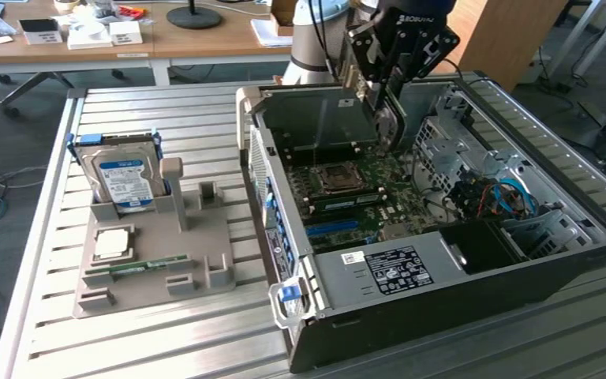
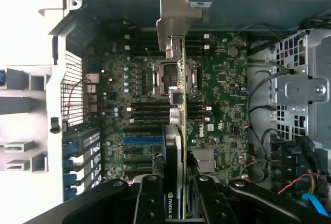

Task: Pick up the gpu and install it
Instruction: 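Pick up the gpu and move the gpu toward the slot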

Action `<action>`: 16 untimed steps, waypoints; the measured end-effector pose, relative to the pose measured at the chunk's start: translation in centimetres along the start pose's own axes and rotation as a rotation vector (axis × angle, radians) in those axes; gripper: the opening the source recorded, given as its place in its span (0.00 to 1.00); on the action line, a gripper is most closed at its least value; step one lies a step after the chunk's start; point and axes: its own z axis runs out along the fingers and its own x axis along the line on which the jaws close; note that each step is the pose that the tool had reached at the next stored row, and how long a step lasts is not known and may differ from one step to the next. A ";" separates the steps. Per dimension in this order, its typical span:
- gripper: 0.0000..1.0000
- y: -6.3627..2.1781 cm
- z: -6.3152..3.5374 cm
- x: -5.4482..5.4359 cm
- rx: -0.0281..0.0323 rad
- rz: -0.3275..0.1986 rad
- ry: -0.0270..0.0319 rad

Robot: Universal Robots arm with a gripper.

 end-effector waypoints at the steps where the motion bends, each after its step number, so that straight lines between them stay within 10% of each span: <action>1: 0.27 0.01 0.01 -0.2 -0.0001 0.000 0.0000; 16: 0.27 0.12 0.06 -2.3 0.0000 0.000 0.0000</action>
